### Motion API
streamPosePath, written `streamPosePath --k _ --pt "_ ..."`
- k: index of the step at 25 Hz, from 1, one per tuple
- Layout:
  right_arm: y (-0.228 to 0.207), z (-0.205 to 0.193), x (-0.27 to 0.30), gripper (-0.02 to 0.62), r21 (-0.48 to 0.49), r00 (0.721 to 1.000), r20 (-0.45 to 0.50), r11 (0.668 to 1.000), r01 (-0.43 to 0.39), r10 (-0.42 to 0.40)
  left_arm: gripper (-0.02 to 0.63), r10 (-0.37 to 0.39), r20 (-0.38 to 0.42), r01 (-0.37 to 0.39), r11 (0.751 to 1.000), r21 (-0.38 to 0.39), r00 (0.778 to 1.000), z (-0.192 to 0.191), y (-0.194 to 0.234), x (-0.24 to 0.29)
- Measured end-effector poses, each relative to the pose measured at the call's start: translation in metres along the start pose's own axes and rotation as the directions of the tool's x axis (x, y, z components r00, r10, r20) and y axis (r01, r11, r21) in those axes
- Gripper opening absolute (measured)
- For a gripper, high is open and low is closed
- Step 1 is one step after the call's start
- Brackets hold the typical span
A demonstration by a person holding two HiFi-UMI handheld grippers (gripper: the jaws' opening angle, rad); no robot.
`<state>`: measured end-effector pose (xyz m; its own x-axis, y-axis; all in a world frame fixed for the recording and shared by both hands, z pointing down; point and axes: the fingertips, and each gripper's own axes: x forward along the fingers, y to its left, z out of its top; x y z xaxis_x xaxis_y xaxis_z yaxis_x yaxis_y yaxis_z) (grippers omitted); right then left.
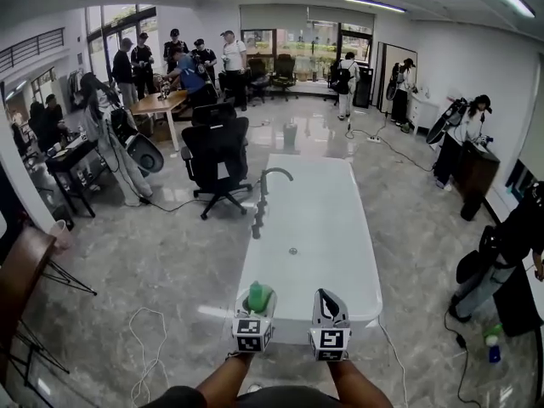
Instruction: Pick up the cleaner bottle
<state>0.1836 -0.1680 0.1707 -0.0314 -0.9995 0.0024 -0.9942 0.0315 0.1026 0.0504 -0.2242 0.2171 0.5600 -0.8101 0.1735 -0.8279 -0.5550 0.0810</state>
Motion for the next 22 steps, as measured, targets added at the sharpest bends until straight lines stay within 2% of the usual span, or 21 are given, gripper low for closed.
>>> streamPosePath --k 5,11,19,22 --pt "-0.022 -0.010 0.004 0.017 -0.031 1.000 -0.007 0.999 0.009 -0.009 0.181 0.022 0.008 -0.022 1.000 0.018 1.000 0.004 -0.007 0.012" --pt "-0.043 -0.009 -0.007 0.017 -0.024 1.000 -0.001 0.999 0.024 -0.024 0.181 0.012 0.013 -0.012 1.000 0.026 1.000 0.005 -0.029 0.010" --pt "-0.046 -0.013 -0.006 0.017 0.002 0.999 0.008 0.999 0.035 -0.035 0.181 0.011 0.017 -0.012 0.999 0.039 1.000 0.004 -0.032 0.014" --pt "-0.050 -0.019 -0.007 0.015 -0.026 0.999 0.021 0.999 0.044 -0.044 0.181 0.011 0.022 -0.012 0.999 0.034 1.000 -0.001 -0.035 0.017"
